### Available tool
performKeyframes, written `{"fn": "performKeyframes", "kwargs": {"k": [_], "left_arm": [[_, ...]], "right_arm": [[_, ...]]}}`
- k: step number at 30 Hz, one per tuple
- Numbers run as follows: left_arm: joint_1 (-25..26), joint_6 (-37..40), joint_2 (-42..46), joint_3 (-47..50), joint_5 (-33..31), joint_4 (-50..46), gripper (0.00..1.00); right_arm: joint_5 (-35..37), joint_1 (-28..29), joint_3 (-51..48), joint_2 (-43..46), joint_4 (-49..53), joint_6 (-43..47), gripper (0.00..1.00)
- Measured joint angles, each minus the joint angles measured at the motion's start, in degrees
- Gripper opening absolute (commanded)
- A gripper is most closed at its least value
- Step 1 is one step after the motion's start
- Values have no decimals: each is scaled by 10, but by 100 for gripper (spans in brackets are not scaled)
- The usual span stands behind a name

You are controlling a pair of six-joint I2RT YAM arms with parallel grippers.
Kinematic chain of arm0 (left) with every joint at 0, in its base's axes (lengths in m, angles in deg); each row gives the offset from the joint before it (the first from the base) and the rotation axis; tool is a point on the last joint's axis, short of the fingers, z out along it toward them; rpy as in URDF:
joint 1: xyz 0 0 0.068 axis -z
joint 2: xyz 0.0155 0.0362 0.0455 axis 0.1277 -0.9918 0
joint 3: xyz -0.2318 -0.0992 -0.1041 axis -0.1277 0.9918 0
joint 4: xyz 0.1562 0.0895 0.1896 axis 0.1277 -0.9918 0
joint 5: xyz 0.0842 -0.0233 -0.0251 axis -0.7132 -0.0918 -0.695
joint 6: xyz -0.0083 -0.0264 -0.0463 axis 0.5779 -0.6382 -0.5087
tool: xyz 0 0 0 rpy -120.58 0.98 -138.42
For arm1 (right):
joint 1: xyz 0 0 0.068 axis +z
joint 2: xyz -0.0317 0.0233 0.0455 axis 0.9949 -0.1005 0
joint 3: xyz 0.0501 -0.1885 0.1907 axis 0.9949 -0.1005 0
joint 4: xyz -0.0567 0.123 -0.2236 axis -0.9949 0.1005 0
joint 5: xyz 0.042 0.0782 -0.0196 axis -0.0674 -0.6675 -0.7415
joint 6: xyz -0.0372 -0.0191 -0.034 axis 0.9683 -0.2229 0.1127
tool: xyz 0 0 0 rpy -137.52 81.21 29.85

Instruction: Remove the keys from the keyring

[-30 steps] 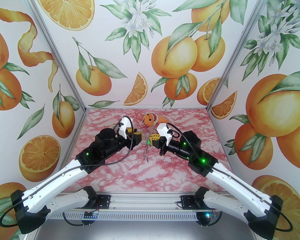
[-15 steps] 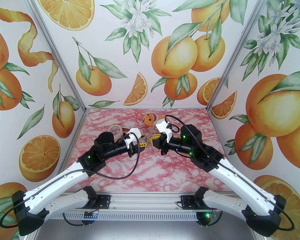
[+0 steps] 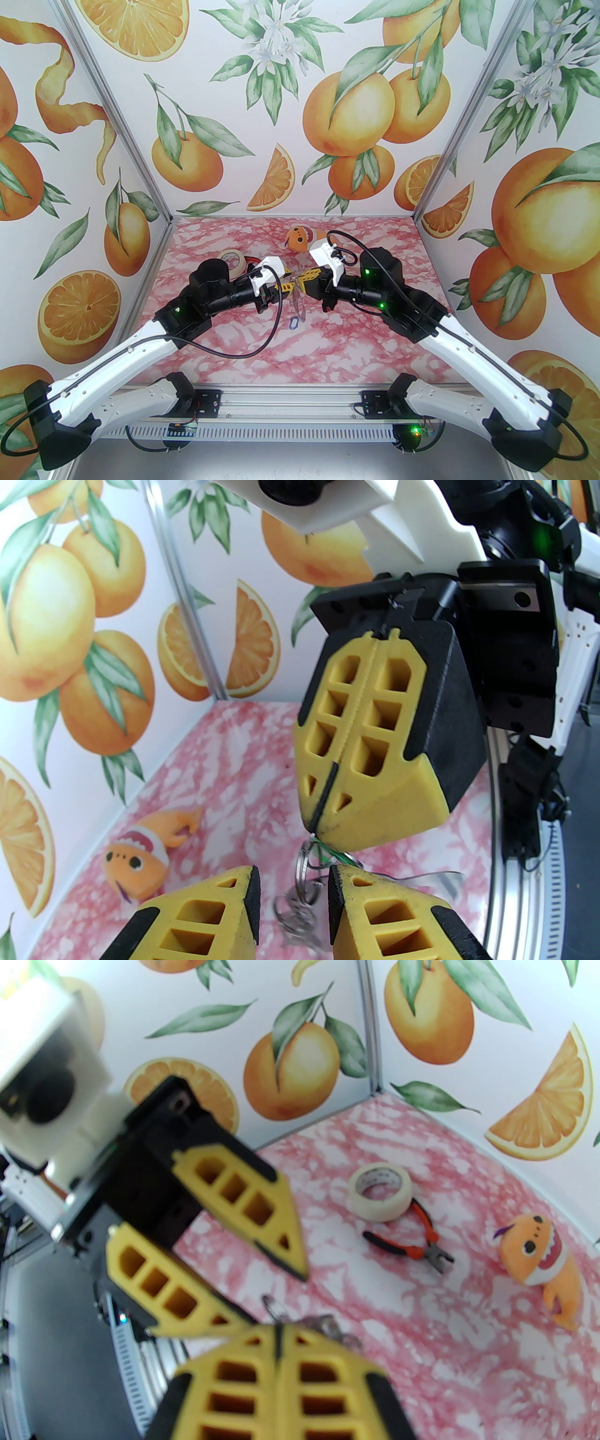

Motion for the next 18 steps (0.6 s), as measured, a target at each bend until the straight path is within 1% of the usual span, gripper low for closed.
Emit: {"fn": "performKeyframes", "kwargs": {"k": [4,6,18], "left_arm": [[-4,1,-1,-7,16,-7,18],[-5,3,-2,-12,21,-12,13],[-15,13,-24,-35,55,-47,12]], "right_arm": [[0,0,0,0,3,6,0],[0,0,0,0,5,9,0],[0,0,0,1,15,15,0]]}}
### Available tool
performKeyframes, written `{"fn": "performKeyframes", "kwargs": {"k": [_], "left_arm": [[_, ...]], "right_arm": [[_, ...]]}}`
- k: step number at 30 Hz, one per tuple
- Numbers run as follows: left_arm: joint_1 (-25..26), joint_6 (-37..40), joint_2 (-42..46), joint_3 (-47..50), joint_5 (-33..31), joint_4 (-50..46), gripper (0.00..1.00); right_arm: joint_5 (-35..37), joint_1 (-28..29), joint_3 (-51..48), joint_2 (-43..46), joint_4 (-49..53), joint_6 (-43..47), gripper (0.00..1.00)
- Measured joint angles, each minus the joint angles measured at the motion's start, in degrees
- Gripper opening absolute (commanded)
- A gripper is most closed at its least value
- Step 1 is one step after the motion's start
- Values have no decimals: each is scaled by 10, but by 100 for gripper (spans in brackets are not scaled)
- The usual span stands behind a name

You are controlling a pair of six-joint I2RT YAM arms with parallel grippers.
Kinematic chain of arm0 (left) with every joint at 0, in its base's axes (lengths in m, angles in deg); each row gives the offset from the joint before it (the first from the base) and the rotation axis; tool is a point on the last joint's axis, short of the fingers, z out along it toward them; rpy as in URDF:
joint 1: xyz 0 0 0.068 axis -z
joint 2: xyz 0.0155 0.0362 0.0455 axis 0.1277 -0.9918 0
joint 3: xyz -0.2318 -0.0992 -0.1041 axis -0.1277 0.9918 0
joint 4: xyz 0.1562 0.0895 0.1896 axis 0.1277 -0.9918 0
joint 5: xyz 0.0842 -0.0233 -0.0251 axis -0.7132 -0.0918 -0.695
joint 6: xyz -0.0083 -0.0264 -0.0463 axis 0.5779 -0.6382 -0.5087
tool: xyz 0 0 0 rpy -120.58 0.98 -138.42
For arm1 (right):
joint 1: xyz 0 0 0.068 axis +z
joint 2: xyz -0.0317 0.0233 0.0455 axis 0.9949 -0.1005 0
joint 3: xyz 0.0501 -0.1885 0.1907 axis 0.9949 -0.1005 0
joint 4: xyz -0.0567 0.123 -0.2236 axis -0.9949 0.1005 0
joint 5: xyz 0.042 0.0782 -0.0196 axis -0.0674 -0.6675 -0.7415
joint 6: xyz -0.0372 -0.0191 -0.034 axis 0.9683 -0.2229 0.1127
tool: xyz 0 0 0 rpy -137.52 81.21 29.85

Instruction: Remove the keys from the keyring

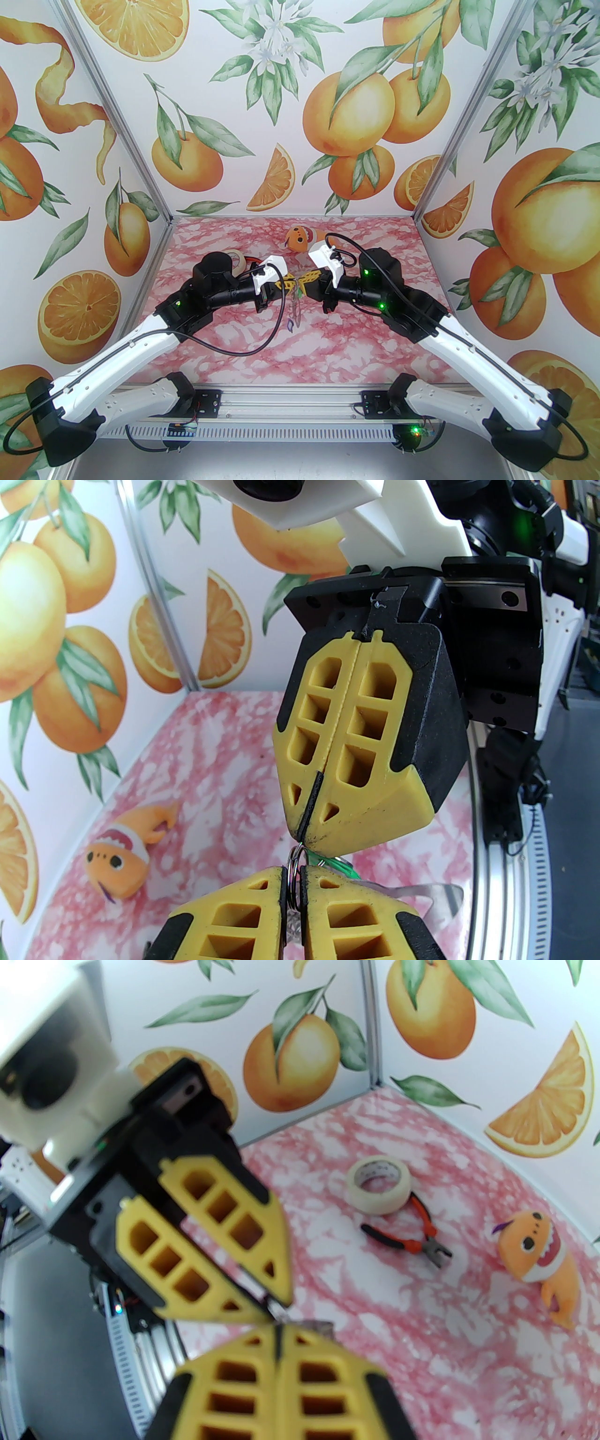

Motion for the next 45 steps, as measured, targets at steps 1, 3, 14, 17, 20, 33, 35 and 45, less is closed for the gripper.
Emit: {"fn": "performKeyframes", "kwargs": {"k": [1,3,14,17,20,33,35,45], "left_arm": [[-1,0,-1,-2,3,-2,7],[-1,0,-2,-4,5,-5,1],[-5,10,3,-6,11,-10,0],[-5,-1,7,-6,16,-1,0],[-5,-24,9,-6,24,34,0],[-7,-137,-5,34,65,245,0],[-8,-146,-10,35,65,260,14],[-9,-133,12,33,40,207,35]], "right_arm": [[0,0,0,0,0,0,0],[0,0,0,0,0,2,0],[2,0,0,9,5,4,0],[0,-5,0,16,5,-1,0],[-11,-16,0,30,1,-12,0],[-84,-56,7,40,-46,-83,0],[-82,-58,14,40,-39,-82,0],[-64,-58,78,24,66,-50,0]]}}
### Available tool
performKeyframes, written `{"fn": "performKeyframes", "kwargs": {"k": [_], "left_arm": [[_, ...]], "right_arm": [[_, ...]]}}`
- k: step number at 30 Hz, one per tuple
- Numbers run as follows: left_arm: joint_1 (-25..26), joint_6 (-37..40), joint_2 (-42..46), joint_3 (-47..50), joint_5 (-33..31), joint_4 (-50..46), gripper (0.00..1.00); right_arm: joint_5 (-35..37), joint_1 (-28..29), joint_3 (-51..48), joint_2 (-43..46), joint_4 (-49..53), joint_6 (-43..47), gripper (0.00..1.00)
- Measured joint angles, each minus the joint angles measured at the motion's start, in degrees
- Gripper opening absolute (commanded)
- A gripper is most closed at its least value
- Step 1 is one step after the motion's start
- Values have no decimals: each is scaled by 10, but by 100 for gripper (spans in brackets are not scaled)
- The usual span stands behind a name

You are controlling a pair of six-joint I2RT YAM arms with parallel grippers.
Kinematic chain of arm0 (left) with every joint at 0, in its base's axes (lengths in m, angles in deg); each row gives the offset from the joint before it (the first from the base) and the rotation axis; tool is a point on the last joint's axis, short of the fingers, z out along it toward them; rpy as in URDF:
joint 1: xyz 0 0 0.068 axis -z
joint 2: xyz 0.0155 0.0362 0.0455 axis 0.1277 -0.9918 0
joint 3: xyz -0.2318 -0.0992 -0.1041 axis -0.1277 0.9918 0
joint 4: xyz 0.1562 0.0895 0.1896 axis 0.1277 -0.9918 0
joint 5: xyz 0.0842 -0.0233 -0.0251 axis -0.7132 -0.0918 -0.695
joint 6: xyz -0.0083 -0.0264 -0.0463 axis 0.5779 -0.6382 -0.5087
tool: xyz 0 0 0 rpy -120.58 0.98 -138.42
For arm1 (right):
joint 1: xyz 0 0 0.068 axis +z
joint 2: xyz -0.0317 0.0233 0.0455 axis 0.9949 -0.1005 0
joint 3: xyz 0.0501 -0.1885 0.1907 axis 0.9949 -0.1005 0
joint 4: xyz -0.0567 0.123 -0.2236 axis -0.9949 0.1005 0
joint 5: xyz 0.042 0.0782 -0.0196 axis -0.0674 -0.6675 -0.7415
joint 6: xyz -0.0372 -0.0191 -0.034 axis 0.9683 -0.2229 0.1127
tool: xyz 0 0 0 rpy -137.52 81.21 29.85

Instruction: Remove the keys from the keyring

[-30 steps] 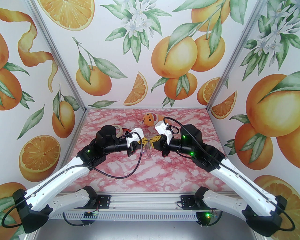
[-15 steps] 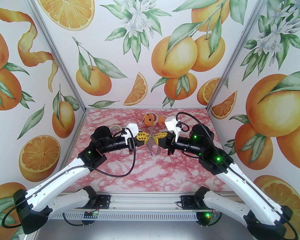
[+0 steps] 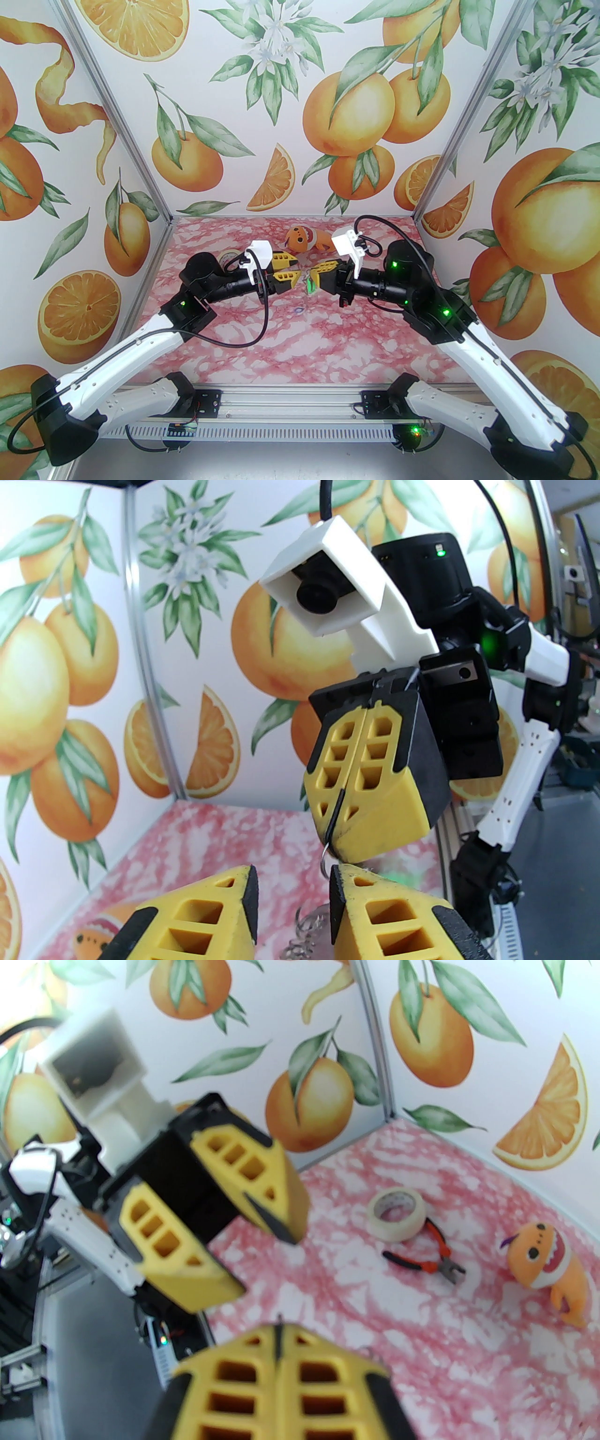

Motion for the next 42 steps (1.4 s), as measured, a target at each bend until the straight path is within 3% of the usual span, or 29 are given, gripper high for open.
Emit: {"fn": "performKeyframes", "kwargs": {"k": [8,16,28,42], "left_arm": [[2,11,-24,-83,3,-144,39],[33,2,-48,-90,-26,-189,41],[91,8,-24,-41,-121,-163,47],[104,68,-24,21,-154,-26,35]], "right_arm": [[16,2,36,-19,57,27,0],[47,8,40,-25,66,25,0],[96,18,42,-26,66,-15,0],[83,18,26,-20,34,-58,0]]}}
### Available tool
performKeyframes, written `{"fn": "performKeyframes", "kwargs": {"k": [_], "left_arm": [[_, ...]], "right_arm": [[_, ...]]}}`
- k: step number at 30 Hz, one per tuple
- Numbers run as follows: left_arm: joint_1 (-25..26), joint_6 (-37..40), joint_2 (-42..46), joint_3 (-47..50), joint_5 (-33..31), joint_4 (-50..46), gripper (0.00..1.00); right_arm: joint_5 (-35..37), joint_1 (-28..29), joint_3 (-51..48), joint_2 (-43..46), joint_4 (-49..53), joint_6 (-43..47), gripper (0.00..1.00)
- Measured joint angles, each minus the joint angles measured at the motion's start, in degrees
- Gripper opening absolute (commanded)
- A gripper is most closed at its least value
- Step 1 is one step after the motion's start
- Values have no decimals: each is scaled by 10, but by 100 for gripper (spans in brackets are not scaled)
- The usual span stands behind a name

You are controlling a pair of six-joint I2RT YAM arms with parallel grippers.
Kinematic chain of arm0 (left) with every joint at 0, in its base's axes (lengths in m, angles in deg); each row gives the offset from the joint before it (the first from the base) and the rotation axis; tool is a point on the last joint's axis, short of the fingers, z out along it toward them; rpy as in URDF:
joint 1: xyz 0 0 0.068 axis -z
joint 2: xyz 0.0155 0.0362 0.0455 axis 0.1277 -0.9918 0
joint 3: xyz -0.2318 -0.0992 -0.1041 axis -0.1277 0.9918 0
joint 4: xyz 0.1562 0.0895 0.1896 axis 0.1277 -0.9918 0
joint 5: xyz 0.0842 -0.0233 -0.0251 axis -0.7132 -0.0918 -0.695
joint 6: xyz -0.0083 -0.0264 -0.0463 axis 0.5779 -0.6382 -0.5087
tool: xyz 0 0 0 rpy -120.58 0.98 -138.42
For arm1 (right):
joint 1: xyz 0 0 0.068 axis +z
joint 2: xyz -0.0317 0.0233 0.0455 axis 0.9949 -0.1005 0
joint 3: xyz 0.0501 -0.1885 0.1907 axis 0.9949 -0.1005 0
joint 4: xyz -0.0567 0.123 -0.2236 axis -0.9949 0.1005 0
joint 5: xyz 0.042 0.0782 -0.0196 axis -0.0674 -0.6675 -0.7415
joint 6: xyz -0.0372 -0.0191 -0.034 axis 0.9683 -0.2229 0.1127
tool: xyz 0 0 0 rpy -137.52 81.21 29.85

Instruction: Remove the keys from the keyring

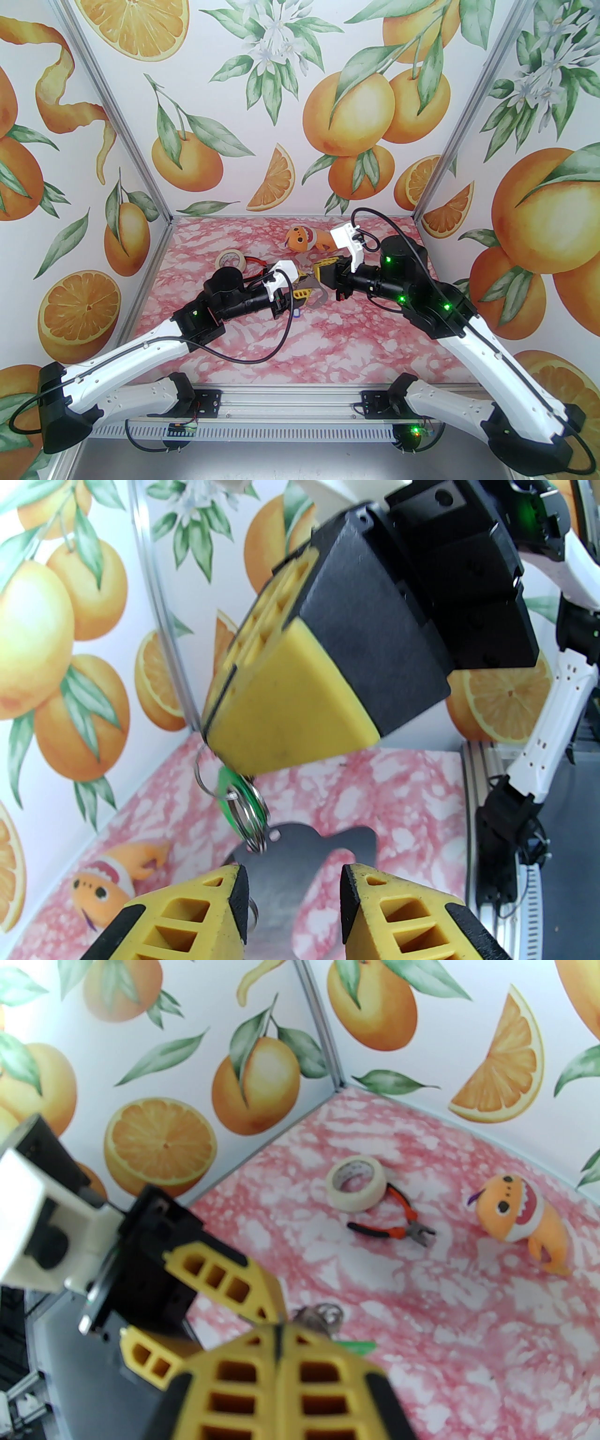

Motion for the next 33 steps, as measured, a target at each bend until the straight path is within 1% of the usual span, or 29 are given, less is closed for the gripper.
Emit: {"fn": "performKeyframes", "kwargs": {"k": [4,11,14,28,33], "left_arm": [[1,10,0,0,-12,21,29],[1,26,0,1,-36,39,27],[1,31,0,1,-40,40,21],[1,35,-7,1,-34,40,19],[1,36,-8,1,-28,40,10]], "right_arm": [[-8,0,-12,5,-12,-4,0],[-19,0,-17,5,-21,-4,0],[-19,0,-18,7,-24,-4,0],[-31,0,-35,30,-45,0,0],[-34,0,-43,36,-51,7,0]]}}
